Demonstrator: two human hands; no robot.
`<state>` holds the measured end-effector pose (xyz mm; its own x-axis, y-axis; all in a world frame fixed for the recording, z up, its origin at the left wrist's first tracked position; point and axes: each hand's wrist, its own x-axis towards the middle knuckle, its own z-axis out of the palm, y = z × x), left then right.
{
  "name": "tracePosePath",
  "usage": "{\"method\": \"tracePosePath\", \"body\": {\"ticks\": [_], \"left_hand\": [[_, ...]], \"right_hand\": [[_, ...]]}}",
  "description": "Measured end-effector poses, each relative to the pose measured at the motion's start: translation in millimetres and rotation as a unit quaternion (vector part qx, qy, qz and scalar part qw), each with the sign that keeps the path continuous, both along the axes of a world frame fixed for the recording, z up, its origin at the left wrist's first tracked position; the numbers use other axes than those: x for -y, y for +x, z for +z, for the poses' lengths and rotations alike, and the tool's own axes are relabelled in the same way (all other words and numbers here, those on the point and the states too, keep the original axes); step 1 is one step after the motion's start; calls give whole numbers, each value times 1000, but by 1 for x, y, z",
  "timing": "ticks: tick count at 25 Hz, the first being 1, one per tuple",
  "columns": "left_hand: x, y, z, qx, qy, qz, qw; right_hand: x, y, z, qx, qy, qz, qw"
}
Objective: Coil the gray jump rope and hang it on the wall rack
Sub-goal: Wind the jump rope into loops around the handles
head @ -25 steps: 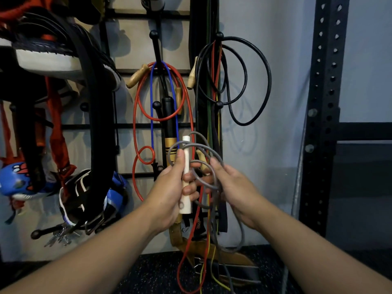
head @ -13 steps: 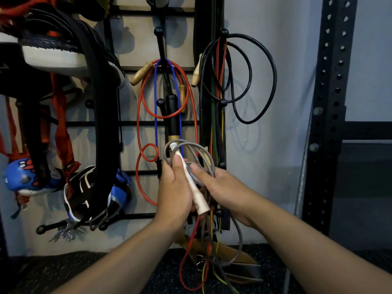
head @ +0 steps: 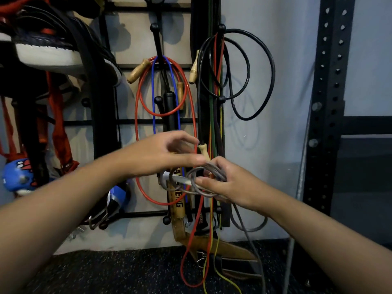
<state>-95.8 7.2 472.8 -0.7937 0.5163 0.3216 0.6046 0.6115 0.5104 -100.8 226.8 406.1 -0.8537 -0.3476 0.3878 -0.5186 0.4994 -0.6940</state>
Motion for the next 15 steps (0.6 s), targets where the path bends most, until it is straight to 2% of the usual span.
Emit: {"method": "tracePosePath", "body": {"ticks": [1,3,5,7,9,12,15], "left_hand": [[-11,1,11,-8,-107,10,994],[-36,-5,24,-7,-247,43,968],[-47,-14,26,50,-287,49,955],[-43,-23,19,140,-250,24,958],[-35,-25,10,191,-195,5,962],[-30,-28,0,218,-119,-1,969],[-26,-28,-6,207,-27,-42,977]], "right_hand": [[2,0,2,-17,24,-4,1000],[6,-1,4,-35,58,-1,998],[8,1,6,-40,70,-3,997],[5,3,10,-31,51,10,998],[3,6,12,-32,25,31,999],[4,9,16,-77,30,34,996],[3,10,21,-137,61,27,988]]}}
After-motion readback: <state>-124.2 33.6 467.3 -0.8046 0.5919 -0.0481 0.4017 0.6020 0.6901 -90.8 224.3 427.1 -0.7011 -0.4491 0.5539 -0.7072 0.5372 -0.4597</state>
